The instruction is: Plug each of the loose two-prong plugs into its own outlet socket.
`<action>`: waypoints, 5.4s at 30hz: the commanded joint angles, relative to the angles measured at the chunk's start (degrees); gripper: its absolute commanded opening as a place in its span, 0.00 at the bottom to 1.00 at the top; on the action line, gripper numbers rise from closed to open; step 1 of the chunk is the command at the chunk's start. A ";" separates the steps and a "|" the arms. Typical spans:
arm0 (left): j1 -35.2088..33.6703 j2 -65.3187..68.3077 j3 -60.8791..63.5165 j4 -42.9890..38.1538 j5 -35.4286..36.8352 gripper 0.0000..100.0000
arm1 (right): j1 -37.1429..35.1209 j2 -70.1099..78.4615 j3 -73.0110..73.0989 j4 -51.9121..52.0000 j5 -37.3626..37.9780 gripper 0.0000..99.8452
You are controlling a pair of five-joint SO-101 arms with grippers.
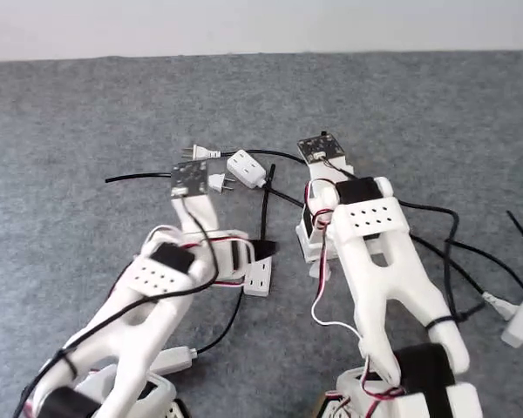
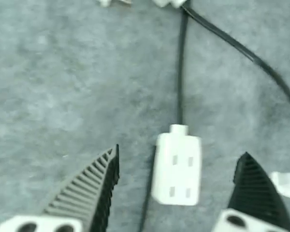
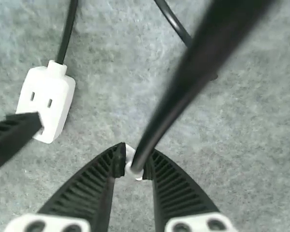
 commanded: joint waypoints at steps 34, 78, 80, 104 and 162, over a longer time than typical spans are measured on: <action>-15.38 -4.84 9.10 -8.09 -11.60 0.36 | 0.84 7.96 2.81 -15.43 -0.88 0.10; -15.12 -4.75 9.27 -8.09 -11.60 0.36 | 2.77 14.29 1.58 -21.05 -3.08 0.07; -15.12 -4.75 9.27 -8.09 -11.60 0.36 | 2.77 14.29 1.49 -21.05 -3.08 0.09; -14.95 -4.75 9.27 -8.00 -11.60 0.36 | 3.12 14.81 -0.97 -21.85 -3.25 0.03; -7.91 18.99 -9.71 11.78 -54.86 0.01 | -22.55 -26.95 15.38 -16.57 -1.41 0.01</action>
